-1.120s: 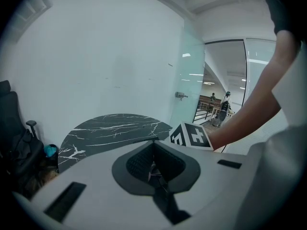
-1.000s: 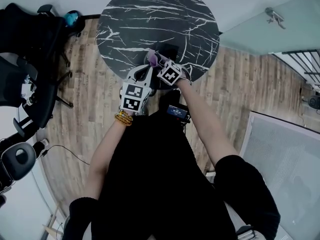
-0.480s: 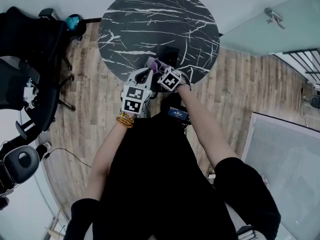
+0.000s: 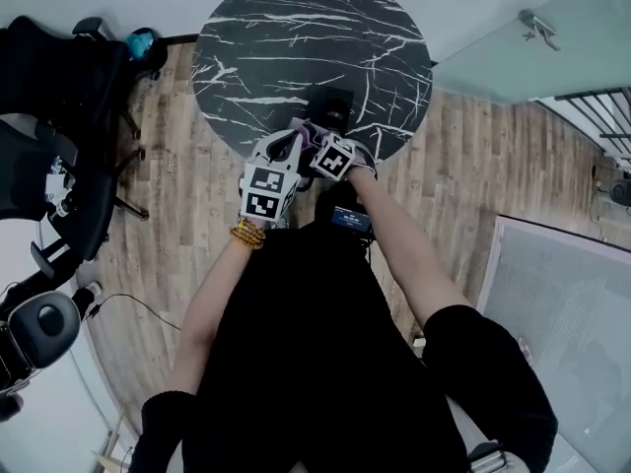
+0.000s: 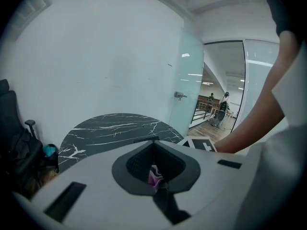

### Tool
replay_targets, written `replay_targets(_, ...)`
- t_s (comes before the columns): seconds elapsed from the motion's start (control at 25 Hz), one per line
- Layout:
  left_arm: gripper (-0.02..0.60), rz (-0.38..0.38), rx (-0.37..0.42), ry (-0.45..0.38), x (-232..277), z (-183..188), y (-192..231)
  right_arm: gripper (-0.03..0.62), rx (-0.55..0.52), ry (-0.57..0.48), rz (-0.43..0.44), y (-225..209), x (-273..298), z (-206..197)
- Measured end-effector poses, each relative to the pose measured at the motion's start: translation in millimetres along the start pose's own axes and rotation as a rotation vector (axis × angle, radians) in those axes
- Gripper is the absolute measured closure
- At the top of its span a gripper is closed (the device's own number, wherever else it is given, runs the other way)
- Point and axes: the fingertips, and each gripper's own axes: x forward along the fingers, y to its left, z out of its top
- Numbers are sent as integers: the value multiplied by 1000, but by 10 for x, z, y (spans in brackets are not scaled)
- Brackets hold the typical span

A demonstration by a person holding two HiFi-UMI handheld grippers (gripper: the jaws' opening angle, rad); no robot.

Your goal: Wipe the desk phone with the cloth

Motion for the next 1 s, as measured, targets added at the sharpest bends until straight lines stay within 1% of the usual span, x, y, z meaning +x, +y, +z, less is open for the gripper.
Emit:
replay_targets(0.12, 569, 12, -16, 4, -150, -43, 95, 539, -42, 38, 17, 136, 73, 7)
replay_targets(0.24, 569, 21, -50, 2, -182, -21, 114, 539, -96, 94, 8, 47, 17, 1)
replay_targets(0.32, 569, 26, -76, 6, -186, -43, 99, 539, -100, 124, 27, 43, 19, -30)
replay_targets(0.44, 569, 35, -92, 11, -139, -73, 89, 540, -100, 121, 60, 75, 61, 7)
replay_targets(0.52, 569, 41, -86, 19, -83, -84, 74, 539, -94, 126, 75, 109, 70, 28)
replay_targets(0.64, 569, 44, -64, 44, -50, -74, -5, 539, -77, 124, 124, 221, 91, -16)
replay_targets(0.8, 569, 59, -11, 59, 81, 48, 10, 540, -87, 92, 183, 153, 82, -29)
replay_targets(1.0, 569, 89, 13, 68, 196, 75, 40, 540, -79, 46, 222, 168, 84, -15)
